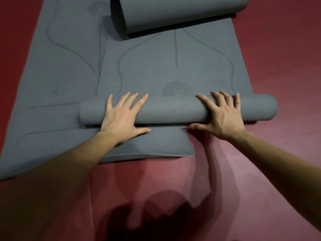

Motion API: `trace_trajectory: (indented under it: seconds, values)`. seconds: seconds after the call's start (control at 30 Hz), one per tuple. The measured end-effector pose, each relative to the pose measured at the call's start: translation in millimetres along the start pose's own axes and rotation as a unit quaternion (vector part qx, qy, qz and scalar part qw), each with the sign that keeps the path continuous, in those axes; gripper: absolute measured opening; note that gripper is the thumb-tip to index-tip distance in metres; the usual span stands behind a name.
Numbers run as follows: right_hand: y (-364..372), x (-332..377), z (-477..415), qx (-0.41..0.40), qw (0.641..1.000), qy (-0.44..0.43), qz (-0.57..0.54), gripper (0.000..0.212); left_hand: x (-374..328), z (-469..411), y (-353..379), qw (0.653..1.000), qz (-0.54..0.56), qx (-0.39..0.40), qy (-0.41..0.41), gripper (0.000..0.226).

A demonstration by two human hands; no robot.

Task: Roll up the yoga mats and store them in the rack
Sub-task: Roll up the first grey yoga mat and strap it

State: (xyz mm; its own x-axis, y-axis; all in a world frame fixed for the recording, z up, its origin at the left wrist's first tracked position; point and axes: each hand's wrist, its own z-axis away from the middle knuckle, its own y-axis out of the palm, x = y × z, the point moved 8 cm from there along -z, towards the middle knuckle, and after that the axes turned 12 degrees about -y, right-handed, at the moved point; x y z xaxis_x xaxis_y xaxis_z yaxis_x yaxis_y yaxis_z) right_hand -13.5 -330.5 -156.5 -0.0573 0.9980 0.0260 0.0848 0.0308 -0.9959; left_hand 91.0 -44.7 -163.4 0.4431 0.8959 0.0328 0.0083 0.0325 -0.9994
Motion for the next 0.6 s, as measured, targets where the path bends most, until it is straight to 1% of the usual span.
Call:
trace_trajectory:
  seconds: [0.1, 0.17, 0.3, 0.4, 0.47, 0.53, 0.6]
  values:
    - [-3, -6, -13, 0.007, 1.000, -0.003, -0.002, 0.107, 3, -19, -6, 1.000, 0.019, 0.022, -0.005, 0.100]
    - [-5, -9, -16, 0.007, 1.000, -0.006, 0.002, 0.105, 0, -28, -11, 0.999, 0.021, 0.031, 0.019, 0.097]
    - [-10, -2, 0, -0.006, 1.000, -0.018, 0.008, 0.100, -6, -15, -17, 0.997, 0.031, -0.029, 0.065, 0.093]
    - [-15, 9, 29, -0.027, 0.999, -0.017, -0.001, 0.097, -12, 16, -23, 0.992, 0.046, -0.076, 0.092, 0.089]
    - [-16, 17, 52, -0.023, 1.000, -0.016, -0.006, 0.097, -16, 39, -29, 0.987, 0.051, -0.103, 0.108, 0.086]
    - [-21, 24, 73, -0.024, 0.999, -0.019, -0.010, 0.095, -19, 63, -29, 0.985, 0.062, -0.112, 0.116, 0.084]
    - [-31, 32, 90, -0.044, 0.999, -0.027, -0.011, 0.092, -19, 83, -25, 0.985, 0.079, -0.103, 0.111, 0.084]
